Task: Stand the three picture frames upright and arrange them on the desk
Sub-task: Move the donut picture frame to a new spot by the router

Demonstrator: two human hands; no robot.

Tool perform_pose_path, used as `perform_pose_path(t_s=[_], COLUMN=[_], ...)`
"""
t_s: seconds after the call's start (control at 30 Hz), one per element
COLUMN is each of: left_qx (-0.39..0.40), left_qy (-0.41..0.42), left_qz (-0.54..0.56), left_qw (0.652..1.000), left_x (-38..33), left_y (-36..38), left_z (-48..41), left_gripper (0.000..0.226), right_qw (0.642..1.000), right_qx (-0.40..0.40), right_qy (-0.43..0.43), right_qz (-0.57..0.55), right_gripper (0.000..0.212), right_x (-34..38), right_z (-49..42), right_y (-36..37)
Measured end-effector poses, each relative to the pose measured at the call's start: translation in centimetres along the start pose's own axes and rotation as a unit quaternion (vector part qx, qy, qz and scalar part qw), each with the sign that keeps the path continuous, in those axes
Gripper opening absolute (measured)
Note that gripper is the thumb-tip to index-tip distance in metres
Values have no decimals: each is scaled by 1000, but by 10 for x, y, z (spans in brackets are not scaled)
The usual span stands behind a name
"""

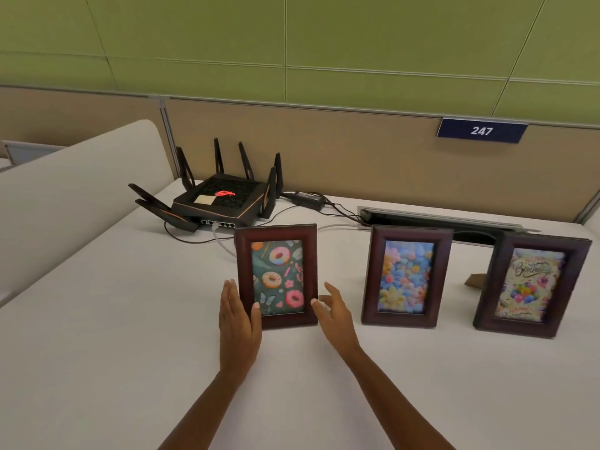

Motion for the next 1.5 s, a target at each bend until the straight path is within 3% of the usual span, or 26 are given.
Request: perform_pose_path(t_s=[0.1,0.17,0.27,0.37,0.77,0.9,1.07,1.3,1.5], left_qx=[39,97,137,166,220,256,290,292,246], left_qy=[-57,-133,-251,-293,-257,-239,-235,-200,-175], left_qz=[106,204,301,358,419,396,410,455,469], left_qw=[992,965,910,871,843,849,833,817,830], left_x=[5,7,10,6,5,18,35,52,84], left_y=[2,5,11,12,7,5,-8,-40,-75], left_z=[-5,-10,-22,-31,-71,-82,-92,-122,-160], left_gripper=[44,41,57,68,60,59,59,58,55], right_qw=[999,996,989,975,944,946,946,956,956], right_qx=[36,72,129,163,146,130,137,125,120], right_qy=[29,30,43,74,148,152,146,98,80], right_qz=[-29,-44,-66,-131,-256,-255,-255,-245,-255], right_gripper=[44,39,33,25,42,40,37,37,40], right_x=[1,3,5,9,17,28,47,87,110], right_z=[-10,-16,-24,-30,-38,-35,-25,-20,-34], right_y=[4,6,9,11,30,36,49,77,135])
Point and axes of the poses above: each hand's wrist, its own z-axis away from the middle knuckle, its own y-axis out of the palm, x = y × z, the point moved 4 cm from there along -z, towards the middle knuckle, and after that the axes turned 7 degrees about -z, right-handed, at the moved point
